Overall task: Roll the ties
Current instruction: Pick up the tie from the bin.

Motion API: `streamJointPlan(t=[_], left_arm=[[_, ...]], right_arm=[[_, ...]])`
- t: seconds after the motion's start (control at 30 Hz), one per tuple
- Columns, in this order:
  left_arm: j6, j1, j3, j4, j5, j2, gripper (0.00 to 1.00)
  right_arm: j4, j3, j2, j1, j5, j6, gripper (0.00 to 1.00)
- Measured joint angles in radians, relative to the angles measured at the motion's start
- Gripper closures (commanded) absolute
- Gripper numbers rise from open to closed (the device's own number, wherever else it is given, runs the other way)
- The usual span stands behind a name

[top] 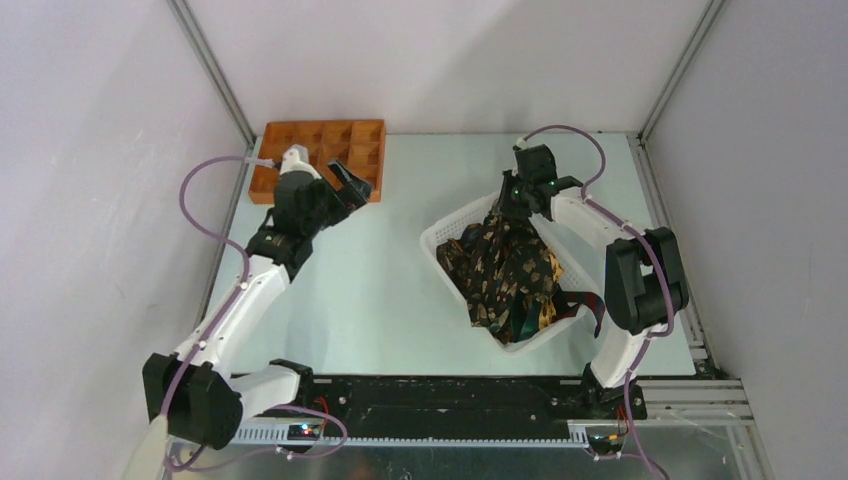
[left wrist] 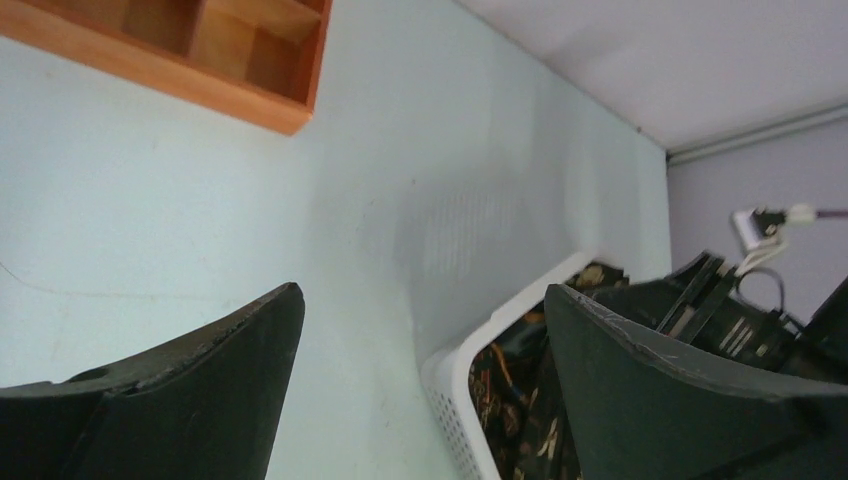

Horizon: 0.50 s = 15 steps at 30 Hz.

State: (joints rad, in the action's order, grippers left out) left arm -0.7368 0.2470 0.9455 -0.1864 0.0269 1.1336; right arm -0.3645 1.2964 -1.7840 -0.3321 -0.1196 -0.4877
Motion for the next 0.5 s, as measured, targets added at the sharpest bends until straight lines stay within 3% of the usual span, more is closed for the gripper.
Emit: streamJointPlan(t=[0.03, 0.2, 0.5], left_arm=[[0.005, 0.015, -0.002, -0.008, 0.006, 0.002, 0.03], [0.022, 0.099, -0.023, -0.022, 0.013, 0.014, 0.06], [0.011, 0.110, -0.160, 0.140, -0.166, -0.010, 0.05]], right_arm=[[0.001, 0.004, 0.000, -0.001, -0.001, 0.006, 1.00], [0.000, 0.006, 0.045, -0.013, -0.001, 0.038, 1.00], [0.001, 0.019, 0.329, -0.042, -0.173, 0.124, 1.00]])
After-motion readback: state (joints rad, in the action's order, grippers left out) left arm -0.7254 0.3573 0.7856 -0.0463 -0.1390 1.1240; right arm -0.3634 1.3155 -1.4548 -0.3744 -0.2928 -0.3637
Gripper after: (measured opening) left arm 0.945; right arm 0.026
